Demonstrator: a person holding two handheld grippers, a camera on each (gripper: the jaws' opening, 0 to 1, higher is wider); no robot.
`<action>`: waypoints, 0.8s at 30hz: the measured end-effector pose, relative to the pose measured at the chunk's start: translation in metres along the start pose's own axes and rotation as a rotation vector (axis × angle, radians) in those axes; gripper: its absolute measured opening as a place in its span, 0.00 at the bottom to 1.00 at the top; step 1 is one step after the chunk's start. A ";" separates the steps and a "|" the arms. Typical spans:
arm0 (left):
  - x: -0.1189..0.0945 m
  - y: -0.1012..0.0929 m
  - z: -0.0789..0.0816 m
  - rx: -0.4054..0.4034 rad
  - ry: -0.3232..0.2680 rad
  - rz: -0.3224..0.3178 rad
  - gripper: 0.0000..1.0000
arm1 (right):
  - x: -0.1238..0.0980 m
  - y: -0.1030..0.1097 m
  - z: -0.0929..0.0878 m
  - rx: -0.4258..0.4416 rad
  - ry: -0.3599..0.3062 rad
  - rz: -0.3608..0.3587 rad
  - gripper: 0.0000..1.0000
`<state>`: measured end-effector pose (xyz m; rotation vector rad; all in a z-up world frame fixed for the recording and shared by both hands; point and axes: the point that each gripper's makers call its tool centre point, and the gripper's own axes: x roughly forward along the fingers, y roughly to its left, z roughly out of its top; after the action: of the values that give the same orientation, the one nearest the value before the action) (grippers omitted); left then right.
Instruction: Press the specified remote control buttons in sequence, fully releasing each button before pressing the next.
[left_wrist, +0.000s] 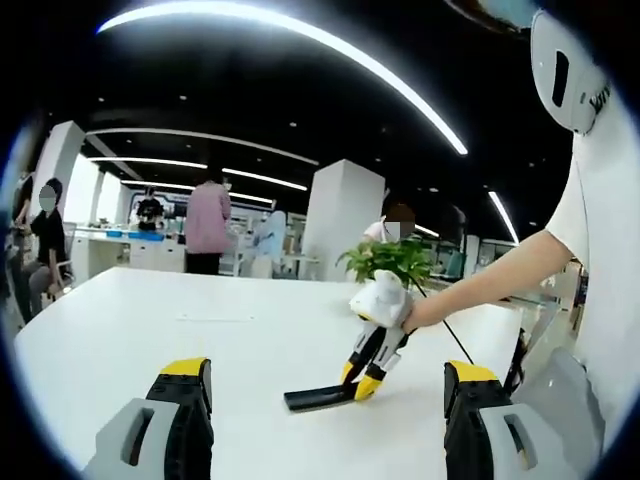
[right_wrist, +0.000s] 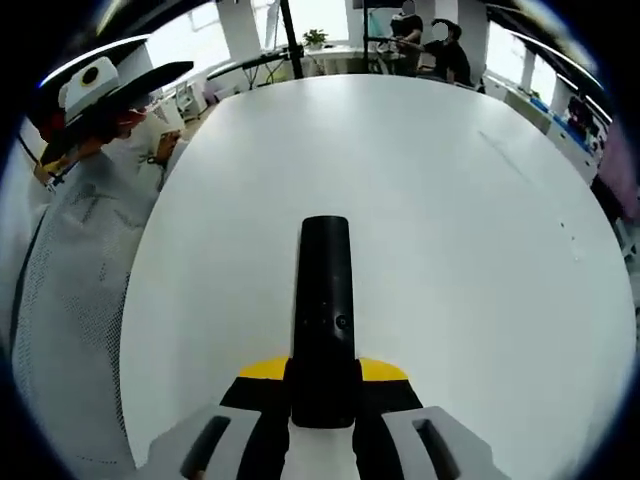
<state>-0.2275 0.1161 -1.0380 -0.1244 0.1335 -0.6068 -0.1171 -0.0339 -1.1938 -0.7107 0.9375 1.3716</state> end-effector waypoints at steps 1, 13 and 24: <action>0.001 -0.002 -0.001 -0.002 0.005 -0.005 1.00 | 0.000 -0.001 0.001 0.002 -0.005 -0.003 0.20; 0.006 -0.010 0.001 -0.017 0.016 -0.005 1.00 | 0.000 -0.015 0.005 -0.032 -0.058 -0.011 0.21; 0.009 -0.010 0.005 -0.014 0.018 0.019 1.00 | -0.002 -0.012 0.011 0.098 -0.155 -0.066 0.30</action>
<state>-0.2251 0.1033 -1.0323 -0.1305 0.1566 -0.5881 -0.1041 -0.0263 -1.1874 -0.5491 0.8448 1.2941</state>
